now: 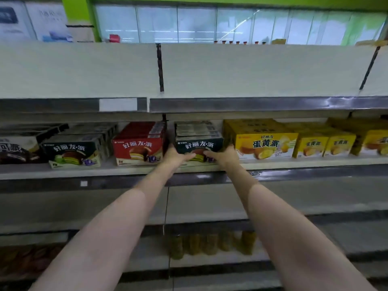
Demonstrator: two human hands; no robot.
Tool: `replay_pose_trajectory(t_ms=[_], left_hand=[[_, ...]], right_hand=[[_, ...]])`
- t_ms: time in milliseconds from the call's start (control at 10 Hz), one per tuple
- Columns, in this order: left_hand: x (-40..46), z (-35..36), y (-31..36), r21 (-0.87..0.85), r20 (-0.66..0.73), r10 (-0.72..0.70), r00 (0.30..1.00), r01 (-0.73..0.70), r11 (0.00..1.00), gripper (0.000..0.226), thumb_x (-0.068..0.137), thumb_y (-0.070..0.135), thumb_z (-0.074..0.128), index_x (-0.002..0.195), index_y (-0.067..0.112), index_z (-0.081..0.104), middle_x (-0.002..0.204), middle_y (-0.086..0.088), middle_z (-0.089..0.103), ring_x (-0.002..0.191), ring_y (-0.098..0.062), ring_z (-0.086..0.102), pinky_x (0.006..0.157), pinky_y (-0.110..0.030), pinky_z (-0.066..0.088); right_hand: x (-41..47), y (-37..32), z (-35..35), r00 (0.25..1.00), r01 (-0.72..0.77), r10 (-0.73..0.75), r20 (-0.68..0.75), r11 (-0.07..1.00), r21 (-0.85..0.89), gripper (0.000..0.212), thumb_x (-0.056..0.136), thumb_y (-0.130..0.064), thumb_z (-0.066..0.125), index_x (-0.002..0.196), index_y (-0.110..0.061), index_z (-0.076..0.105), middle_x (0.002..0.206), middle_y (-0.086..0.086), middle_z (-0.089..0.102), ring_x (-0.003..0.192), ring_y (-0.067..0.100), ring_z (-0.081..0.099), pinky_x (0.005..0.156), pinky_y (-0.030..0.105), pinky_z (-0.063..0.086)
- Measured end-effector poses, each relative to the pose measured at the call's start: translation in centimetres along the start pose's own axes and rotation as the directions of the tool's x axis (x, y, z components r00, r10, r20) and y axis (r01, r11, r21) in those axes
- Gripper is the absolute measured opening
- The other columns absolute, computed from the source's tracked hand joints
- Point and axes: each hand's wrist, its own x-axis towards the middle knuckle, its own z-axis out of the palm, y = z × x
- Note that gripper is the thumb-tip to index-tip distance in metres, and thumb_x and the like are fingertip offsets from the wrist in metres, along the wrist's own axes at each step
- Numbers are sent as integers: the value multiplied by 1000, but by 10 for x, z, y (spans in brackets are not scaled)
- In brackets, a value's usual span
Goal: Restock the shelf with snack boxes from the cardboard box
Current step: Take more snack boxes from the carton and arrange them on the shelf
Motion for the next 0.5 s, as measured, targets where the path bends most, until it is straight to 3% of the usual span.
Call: replay_pose_trajectory(t_ms=[100,200,300,400,500], left_hand=[[16,11,-3,-101,0,-93,996,92,991,93,57,17,88,140,11,46,129,-7,62,107,-20,60,82,-29,47],[35,23,-3,-172,-109,-120,987,100,980,73,61,8,75,131,5,54,123,-10,63,94,-18,58,69,-26,46],[23,30,18,-216,-121,-116,986,88,972,88,56,6,70,140,3,45,124,-12,59,105,-25,57,80,-34,49],[25,36,20,-296,-152,-136,979,86,951,51,92,1,55,141,5,45,127,-15,58,99,-22,53,75,-30,50],[34,39,13,-308,-213,-153,965,82,948,48,93,-1,52,140,4,46,132,-19,58,94,-22,55,71,-27,49]], right_hand=[[19,4,-4,991,-18,8,130,997,72,99,60,-37,94,142,-7,45,135,6,60,126,25,55,105,36,45],[37,5,2,980,-20,-19,200,981,192,95,60,-15,95,142,-6,46,136,10,59,126,26,55,109,42,44],[49,5,9,977,-15,-37,211,971,239,87,69,-6,89,143,-8,45,139,10,57,129,24,53,112,37,40],[54,7,17,979,14,-70,193,961,276,76,74,-12,85,141,-11,48,128,1,60,121,17,54,105,24,41],[62,13,26,984,13,-57,168,967,253,69,69,-25,87,132,-18,59,125,4,68,114,22,63,103,39,49]])
